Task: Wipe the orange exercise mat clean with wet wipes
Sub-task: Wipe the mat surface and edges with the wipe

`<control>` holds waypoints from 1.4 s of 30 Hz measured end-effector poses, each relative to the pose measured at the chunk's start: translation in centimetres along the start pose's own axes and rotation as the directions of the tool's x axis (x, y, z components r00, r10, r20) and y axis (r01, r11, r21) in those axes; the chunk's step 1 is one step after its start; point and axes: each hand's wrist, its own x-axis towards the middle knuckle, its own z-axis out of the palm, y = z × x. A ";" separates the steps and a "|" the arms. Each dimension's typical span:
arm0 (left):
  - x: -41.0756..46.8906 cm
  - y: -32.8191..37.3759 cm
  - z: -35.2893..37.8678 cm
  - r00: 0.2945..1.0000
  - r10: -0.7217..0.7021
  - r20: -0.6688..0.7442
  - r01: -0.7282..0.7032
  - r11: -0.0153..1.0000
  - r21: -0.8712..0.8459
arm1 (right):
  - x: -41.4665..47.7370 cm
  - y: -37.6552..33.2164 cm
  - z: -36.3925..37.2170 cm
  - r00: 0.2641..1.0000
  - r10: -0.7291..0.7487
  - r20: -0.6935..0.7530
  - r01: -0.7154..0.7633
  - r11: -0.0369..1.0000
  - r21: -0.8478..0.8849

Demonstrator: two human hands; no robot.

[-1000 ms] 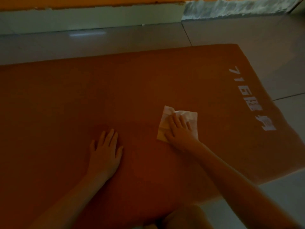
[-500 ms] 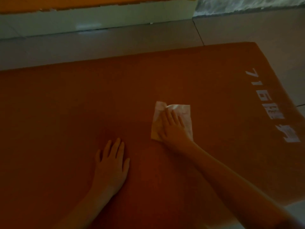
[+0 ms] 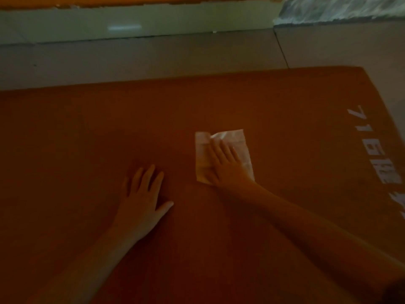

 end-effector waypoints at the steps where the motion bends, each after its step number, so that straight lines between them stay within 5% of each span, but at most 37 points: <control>1: 0.3 -0.1 -0.2 1.000 0.004 -0.001 -0.004 1.000 -0.004 | -0.4 0.2 0.2 0.994 -0.109 0.003 0.109 0.993 -0.043; 4: 2.3 -0.7 -2.1 1.000 -0.003 0.005 0.003 0.999 -0.033 | 0.3 3.2 -1.0 0.959 -0.282 0.038 0.285 0.943 -0.171; 11: 5.9 -1.1 -3.8 1.000 -0.014 0.005 0.014 0.999 -0.042 | 8.0 4.0 -3.7 0.979 0.201 -0.045 -0.202 0.979 -0.024; 17: 7.9 -0.9 -5.0 0.999 0.053 0.000 -0.053 0.999 0.002 | 9.0 4.2 -4.4 0.991 -0.127 0.042 0.131 0.983 -0.125; 24: 8.2 -0.7 -4.9 0.998 0.061 0.036 -0.061 0.998 0.007 | 14.2 4.6 -6.8 0.975 0.217 -0.058 -0.216 0.976 0.017; 31: 8.2 -0.3 -5.4 0.996 0.038 0.074 -0.042 0.998 0.041 | 16.4 3.2 -6.9 0.996 -0.087 -0.017 0.083 0.982 -0.171; 35: 8.1 -0.1 -5.6 0.997 0.031 0.076 -0.033 0.999 0.028 | 15.9 10.2 -8.2 0.967 0.237 -0.093 -0.242 0.969 -0.051; 38: 8.3 -0.3 -5.3 0.998 0.033 0.058 -0.034 0.999 0.023 | 15.3 12.5 -9.2 0.900 0.435 -0.016 -0.435 0.900 0.013; 42: 8.4 -0.3 -5.2 0.998 0.032 0.054 -0.032 0.999 0.015 | 14.2 8.6 -7.5 0.931 0.357 -0.073 -0.355 0.934 0.041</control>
